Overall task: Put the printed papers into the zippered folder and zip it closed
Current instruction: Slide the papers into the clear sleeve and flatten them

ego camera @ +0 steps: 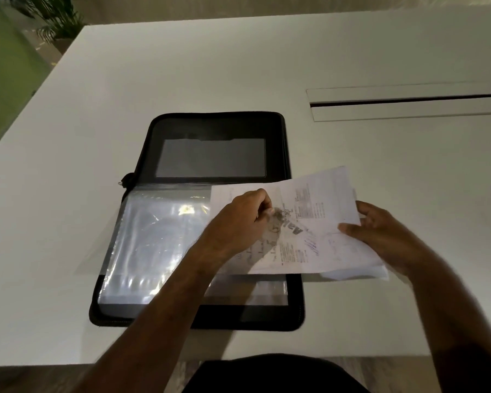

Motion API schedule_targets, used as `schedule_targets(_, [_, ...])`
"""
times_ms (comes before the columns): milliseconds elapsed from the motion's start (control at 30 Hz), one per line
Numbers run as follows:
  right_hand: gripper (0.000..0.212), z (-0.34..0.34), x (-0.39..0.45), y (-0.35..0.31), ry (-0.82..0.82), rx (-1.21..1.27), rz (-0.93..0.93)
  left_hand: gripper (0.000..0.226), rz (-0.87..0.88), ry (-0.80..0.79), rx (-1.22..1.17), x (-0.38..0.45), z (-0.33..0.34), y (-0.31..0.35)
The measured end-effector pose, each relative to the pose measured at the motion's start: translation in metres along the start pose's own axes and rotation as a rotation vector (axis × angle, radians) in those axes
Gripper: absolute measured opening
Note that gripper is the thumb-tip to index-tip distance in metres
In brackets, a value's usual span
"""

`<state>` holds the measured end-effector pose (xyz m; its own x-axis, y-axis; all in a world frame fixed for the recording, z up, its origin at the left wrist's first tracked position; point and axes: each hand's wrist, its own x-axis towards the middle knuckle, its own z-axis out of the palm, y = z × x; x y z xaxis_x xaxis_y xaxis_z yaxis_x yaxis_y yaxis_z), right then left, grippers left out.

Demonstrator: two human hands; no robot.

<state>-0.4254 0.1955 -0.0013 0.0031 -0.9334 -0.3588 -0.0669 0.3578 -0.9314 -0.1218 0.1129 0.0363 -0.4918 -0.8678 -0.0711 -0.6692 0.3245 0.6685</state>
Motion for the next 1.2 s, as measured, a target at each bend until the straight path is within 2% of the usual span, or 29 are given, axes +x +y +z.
schedule_targets(200, [0.070,-0.042,-0.012,0.017,0.135,0.010,-0.011,0.013,0.003,-0.034,0.020,0.002,0.001,0.002])
schedule_targets(367, [0.074,-0.053,-0.017,0.018,0.132,0.047,-0.010,0.012,0.003,-0.068,0.017,0.004,0.001,0.002])
schedule_targets(533, [0.053,-0.037,-0.013,0.022,0.046,0.084,0.011,0.012,0.014,-0.091,0.034,0.003,0.000,0.000])
schedule_targets(700, [0.038,-0.031,-0.011,0.024,0.098,0.042,-0.029,0.008,0.016,-0.137,-0.004,-0.004,-0.002,-0.002])
schedule_targets(833, [0.036,-0.038,-0.013,0.023,0.119,0.034,-0.035,0.009,0.140,-0.116,0.027,-0.024,-0.020,-0.006])
schedule_targets(1033, [0.040,-0.034,-0.017,0.021,0.114,0.077,0.017,0.069,0.229,-0.218,0.199,-0.091,-0.036,-0.036])
schedule_targets(1133, [0.038,-0.028,-0.019,0.018,0.102,0.076,0.043,0.071,0.369,-0.148,0.365,-0.117,-0.028,-0.053])
schedule_targets(1200, [0.036,-0.025,-0.020,0.016,0.092,0.074,0.058,0.060,0.460,-0.068,0.492,-0.128,-0.025,-0.065])
